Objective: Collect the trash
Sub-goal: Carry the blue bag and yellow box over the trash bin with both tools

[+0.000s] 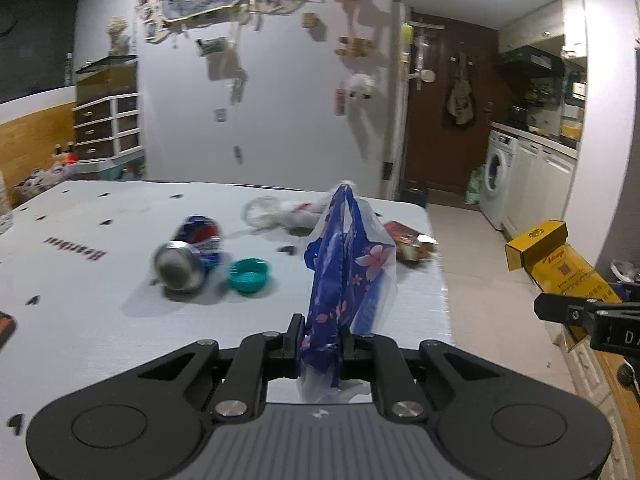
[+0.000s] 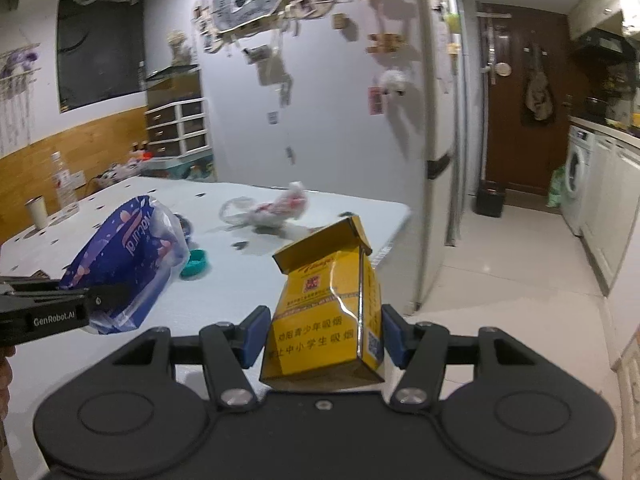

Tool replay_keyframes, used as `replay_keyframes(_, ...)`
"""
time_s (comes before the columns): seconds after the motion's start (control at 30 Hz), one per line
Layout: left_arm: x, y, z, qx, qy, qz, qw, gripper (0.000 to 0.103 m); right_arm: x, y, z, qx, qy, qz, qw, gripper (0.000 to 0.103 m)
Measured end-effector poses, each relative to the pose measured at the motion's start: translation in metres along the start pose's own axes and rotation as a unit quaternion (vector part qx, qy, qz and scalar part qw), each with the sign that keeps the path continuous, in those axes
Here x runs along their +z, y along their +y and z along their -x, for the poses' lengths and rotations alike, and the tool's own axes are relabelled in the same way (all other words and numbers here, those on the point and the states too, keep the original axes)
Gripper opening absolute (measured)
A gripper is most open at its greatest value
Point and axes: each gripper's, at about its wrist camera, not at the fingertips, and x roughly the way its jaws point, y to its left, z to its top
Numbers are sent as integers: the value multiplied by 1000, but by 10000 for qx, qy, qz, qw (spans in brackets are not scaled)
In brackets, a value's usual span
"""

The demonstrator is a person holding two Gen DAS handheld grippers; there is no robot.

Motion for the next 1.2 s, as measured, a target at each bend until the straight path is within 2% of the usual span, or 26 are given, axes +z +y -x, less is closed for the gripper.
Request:
replay_keyframes(0.37,-5,-85,-24,-629,164,-367,9972,15,-25,-69,25,-563,46,-322,9979,60)
replay_keyframes(0.67,-6,-149,-54,-1113,444,-538,9913,15,-47,-128,23,-925,176,-852,9919,60)
replay_keyframes(0.93,-9,-203,-107,-1408,810,-639,9846,15,-74,-172,-6,-1240,438,-1379,9817,60)
replay_keyframes(1.2,-44,-245,-189,-1526,1512,-817,9732,15,-125,-218,-59,-1522,992,-1892,9650,60)
